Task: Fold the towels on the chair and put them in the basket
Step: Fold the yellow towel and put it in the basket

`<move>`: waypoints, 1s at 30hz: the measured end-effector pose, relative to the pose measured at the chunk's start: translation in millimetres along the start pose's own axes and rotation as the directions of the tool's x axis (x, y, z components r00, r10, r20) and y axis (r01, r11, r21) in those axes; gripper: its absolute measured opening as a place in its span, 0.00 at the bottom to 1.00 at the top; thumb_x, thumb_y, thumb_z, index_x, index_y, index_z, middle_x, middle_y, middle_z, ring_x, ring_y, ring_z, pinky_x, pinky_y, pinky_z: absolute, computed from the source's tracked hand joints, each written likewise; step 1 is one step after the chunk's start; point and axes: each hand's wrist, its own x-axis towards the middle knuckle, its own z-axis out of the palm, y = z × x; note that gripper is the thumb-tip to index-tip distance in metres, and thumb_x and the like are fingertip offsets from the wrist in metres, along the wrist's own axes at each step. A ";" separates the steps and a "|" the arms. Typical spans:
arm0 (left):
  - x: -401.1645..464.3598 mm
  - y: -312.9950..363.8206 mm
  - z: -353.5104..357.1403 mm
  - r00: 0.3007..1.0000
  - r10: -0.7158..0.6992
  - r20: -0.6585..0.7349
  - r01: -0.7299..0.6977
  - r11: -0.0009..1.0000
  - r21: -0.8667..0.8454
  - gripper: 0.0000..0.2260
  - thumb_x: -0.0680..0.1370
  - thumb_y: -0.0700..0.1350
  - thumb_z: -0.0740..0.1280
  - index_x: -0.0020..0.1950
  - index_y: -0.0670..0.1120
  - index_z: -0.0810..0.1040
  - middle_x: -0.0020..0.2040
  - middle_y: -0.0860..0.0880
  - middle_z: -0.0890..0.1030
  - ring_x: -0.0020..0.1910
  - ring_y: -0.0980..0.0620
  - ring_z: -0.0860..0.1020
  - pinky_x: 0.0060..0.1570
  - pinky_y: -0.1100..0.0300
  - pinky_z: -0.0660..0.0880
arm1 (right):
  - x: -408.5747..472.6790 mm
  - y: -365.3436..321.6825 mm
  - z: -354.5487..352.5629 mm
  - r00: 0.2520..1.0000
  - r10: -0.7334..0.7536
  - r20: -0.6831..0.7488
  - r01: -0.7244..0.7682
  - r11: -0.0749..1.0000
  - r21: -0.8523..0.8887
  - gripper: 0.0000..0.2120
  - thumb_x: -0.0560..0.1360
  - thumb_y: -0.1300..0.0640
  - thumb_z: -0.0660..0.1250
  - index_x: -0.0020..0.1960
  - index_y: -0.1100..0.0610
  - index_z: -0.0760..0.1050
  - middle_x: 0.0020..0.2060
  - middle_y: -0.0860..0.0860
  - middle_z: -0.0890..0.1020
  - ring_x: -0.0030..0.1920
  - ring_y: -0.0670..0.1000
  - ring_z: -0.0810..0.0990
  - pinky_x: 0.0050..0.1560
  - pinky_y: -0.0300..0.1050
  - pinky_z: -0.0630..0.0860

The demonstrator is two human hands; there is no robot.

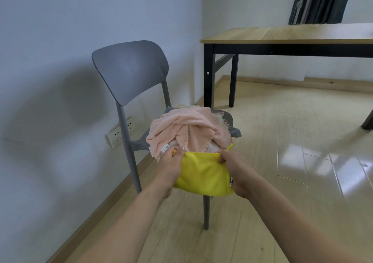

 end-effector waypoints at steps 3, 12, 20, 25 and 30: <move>-3.4 2.9 3.8 0.992 0.122 -0.041 -0.121 0.992 0.026 0.12 0.82 0.53 0.58 0.49 0.47 0.78 0.45 0.48 0.77 0.46 0.51 0.74 0.48 0.58 0.72 | -4.6 -0.6 1.5 0.997 0.003 0.072 -0.004 1.000 0.006 0.06 0.76 0.50 0.59 0.43 0.51 0.70 0.41 0.50 0.73 0.40 0.51 0.72 0.40 0.43 0.68; -10.0 6.4 5.3 0.900 0.411 -0.146 -0.279 0.800 0.531 0.12 0.83 0.53 0.55 0.46 0.46 0.70 0.40 0.52 0.73 0.39 0.51 0.71 0.31 0.60 0.62 | 1.2 11.4 13.2 0.943 -0.321 -0.086 0.321 0.947 -0.011 0.05 0.79 0.43 0.59 0.47 0.38 0.72 0.54 0.48 0.79 0.53 0.51 0.77 0.61 0.56 0.74; -9.3 7.8 -7.5 0.991 -0.114 -0.069 0.120 0.990 0.075 0.15 0.78 0.57 0.63 0.53 0.45 0.70 0.50 0.45 0.74 0.47 0.45 0.76 0.32 0.55 0.77 | 0.4 12.5 13.3 0.910 -0.355 -0.215 0.363 0.932 -0.005 0.23 0.76 0.35 0.58 0.66 0.45 0.71 0.59 0.47 0.79 0.60 0.52 0.77 0.63 0.57 0.72; -14.9 7.6 -18.9 0.963 -0.157 0.218 0.174 0.983 -0.063 0.16 0.78 0.56 0.65 0.54 0.43 0.78 0.49 0.41 0.77 0.40 0.46 0.77 0.28 0.57 0.76 | 7.3 15.9 -0.1 0.905 -0.299 -0.301 0.323 0.946 0.031 0.13 0.79 0.42 0.58 0.55 0.49 0.74 0.47 0.47 0.79 0.53 0.54 0.77 0.58 0.53 0.74; -16.1 4.0 -18.1 0.948 -0.172 0.268 0.195 0.979 -0.060 0.10 0.79 0.49 0.67 0.49 0.42 0.79 0.44 0.42 0.79 0.36 0.48 0.79 0.30 0.58 0.78 | 11.3 17.3 -1.2 0.905 -0.284 -0.317 0.314 0.949 0.044 0.15 0.79 0.43 0.58 0.56 0.52 0.74 0.48 0.50 0.79 0.53 0.55 0.77 0.58 0.54 0.74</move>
